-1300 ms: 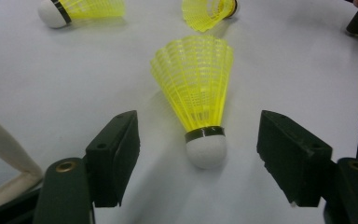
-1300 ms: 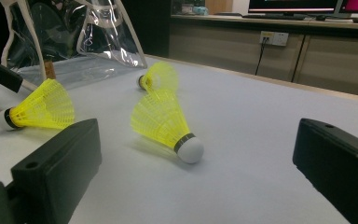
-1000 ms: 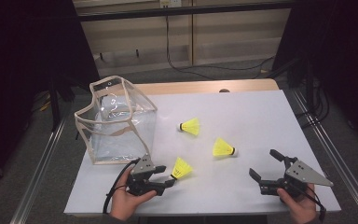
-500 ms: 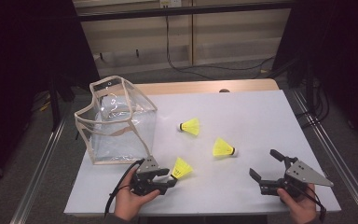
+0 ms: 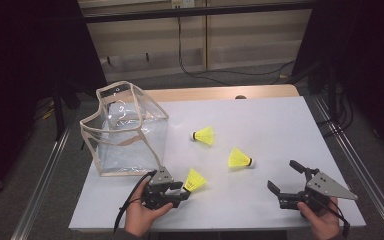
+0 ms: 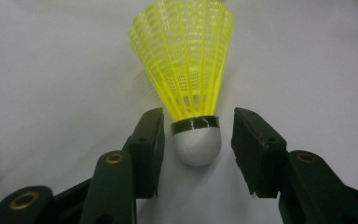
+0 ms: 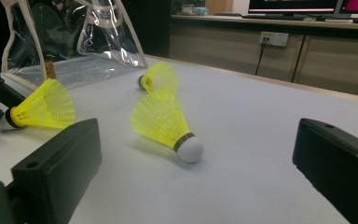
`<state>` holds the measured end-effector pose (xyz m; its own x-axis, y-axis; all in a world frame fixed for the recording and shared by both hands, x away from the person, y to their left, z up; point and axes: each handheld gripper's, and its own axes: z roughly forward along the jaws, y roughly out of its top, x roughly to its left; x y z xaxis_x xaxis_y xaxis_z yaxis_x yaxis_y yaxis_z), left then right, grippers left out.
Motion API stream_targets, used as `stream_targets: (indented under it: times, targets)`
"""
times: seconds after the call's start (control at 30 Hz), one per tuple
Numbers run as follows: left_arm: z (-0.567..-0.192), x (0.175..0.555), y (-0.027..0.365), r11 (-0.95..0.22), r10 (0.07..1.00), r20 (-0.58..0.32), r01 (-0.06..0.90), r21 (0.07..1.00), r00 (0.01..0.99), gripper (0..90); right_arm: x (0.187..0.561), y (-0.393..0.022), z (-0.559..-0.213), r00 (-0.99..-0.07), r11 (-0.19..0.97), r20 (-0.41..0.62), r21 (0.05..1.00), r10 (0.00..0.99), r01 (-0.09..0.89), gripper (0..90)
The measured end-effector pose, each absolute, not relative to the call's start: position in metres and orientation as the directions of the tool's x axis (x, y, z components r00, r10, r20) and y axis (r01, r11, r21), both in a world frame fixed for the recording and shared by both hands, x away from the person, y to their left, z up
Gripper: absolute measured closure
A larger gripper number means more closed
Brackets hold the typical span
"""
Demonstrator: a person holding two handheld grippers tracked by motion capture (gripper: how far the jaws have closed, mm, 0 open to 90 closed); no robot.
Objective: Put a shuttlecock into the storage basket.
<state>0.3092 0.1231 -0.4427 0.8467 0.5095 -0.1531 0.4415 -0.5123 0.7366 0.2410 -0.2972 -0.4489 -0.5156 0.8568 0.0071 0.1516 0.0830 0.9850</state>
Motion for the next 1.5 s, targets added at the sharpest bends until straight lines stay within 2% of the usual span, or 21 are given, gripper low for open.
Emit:
stream_targets:
  times: [1.5]
  targets:
    - [-0.4491,0.3126,0.1134,-0.529,0.533,-0.149,0.465,0.710,0.833,58.3,0.2391,-0.2987,-0.4490,-0.512,0.087,0.005,0.984,0.859,0.155,1.0]
